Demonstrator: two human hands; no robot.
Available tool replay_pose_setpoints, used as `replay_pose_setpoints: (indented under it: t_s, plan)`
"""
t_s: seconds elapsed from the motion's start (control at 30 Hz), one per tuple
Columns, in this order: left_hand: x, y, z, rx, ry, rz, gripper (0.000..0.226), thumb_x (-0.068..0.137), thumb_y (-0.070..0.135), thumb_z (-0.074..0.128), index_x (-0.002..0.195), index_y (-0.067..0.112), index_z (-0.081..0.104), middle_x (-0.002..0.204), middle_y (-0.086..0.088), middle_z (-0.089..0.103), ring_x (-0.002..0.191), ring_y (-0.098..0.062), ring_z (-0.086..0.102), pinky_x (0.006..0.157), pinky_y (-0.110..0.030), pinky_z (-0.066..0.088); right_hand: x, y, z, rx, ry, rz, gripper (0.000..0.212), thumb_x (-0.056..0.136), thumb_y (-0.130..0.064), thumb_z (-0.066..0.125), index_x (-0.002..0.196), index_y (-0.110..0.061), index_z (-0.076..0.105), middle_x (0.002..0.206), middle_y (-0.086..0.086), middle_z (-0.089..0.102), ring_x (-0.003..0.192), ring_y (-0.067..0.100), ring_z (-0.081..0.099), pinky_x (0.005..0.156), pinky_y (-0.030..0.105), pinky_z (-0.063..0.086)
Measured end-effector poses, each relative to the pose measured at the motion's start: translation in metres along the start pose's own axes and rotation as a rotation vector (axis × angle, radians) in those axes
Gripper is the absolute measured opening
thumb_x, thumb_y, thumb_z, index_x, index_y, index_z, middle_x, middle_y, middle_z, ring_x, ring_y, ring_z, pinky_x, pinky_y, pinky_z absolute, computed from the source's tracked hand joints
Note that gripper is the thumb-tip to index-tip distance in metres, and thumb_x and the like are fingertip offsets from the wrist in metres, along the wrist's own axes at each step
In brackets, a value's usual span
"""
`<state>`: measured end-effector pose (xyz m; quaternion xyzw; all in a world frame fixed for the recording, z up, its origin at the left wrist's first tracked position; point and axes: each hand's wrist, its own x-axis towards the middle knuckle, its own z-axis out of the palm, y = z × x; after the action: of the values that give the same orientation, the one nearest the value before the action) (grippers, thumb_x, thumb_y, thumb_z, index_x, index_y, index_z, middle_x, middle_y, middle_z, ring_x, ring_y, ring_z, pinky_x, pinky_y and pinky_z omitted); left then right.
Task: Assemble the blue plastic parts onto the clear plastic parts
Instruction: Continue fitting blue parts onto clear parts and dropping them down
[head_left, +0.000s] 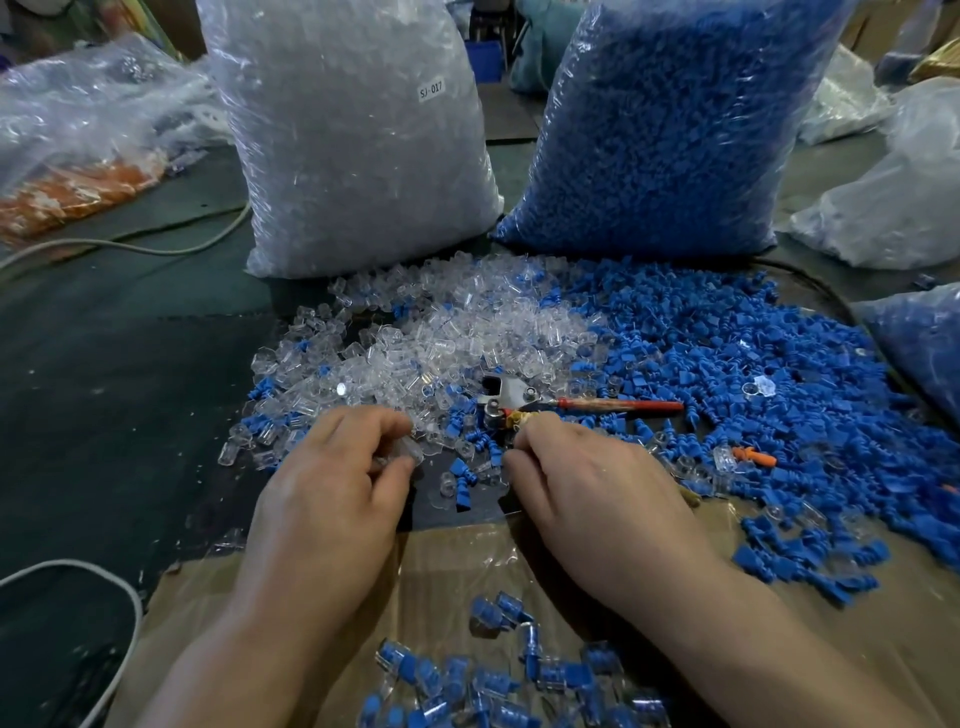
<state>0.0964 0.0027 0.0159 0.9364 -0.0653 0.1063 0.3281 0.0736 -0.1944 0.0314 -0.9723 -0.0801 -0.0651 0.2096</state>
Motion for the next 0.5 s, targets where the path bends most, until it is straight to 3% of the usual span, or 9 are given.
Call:
replay_pose_setpoints:
  t_s: [0.1, 0.2, 0.27, 0.4, 0.5]
  plan:
    - [-0.0016, 0.0004, 0.0029, -0.136, 0.042, 0.013, 0.025, 0.090, 0.034, 0.059, 0.108, 0.050, 0.055, 0.099, 0.029, 0.056, 0.099, 0.016, 0.049, 0.073, -0.020, 0.045, 0.0003, 0.0038, -0.0005, 0.127, 0.043, 0.025, 0.020, 0.094, -0.051, 0.039, 0.087, -0.035, 0.047, 0.077, -0.016, 0.055, 0.070, 0.000, 0.052, 0.061, 0.023, 0.041]
    - [-0.0044, 0.0015, 0.0069, -0.207, 0.056, 0.007, 0.024, 0.090, 0.036, 0.059, 0.111, 0.049, 0.057, 0.108, 0.031, 0.054, 0.098, 0.011, 0.053, 0.078, -0.035, 0.056, 0.0001, 0.0058, 0.0004, 0.325, 0.074, 0.093, 0.013, 0.091, -0.048, 0.058, 0.085, -0.036, 0.056, 0.081, -0.018, 0.061, 0.079, -0.002, 0.055, 0.060, 0.018, 0.044]
    - [-0.0061, 0.0024, 0.0088, -0.249, 0.066, -0.008, 0.028, 0.090, 0.039, 0.059, 0.115, 0.050, 0.058, 0.109, 0.031, 0.055, 0.097, 0.008, 0.055, 0.080, -0.038, 0.058, -0.0005, 0.0058, -0.0001, 0.486, 0.073, 0.140, 0.008, 0.088, -0.043, 0.066, 0.085, -0.038, 0.060, 0.084, -0.022, 0.063, 0.075, -0.001, 0.058, 0.064, 0.019, 0.047]
    - [-0.0048, 0.0062, 0.0064, -0.227, 0.027, 0.034, 0.026, 0.087, 0.043, 0.059, 0.106, 0.060, 0.055, 0.110, 0.034, 0.052, 0.101, 0.014, 0.051, 0.075, -0.022, 0.049, -0.0018, 0.0037, -0.0028, 0.661, 0.016, 0.164, 0.007, 0.086, -0.043, 0.069, 0.089, -0.042, 0.062, 0.073, -0.013, 0.066, 0.059, 0.007, 0.061, 0.054, 0.029, 0.053]
    - [-0.0036, 0.0075, 0.0068, -0.202, 0.026, 0.040, 0.021, 0.084, 0.040, 0.066, 0.097, 0.055, 0.058, 0.107, 0.032, 0.054, 0.097, 0.013, 0.053, 0.068, -0.015, 0.042, -0.0025, 0.0022, -0.0049, 0.713, 0.007, 0.166, 0.005, 0.087, -0.043, 0.068, 0.089, -0.042, 0.063, 0.066, -0.010, 0.067, 0.051, 0.006, 0.060, 0.051, 0.030, 0.054]
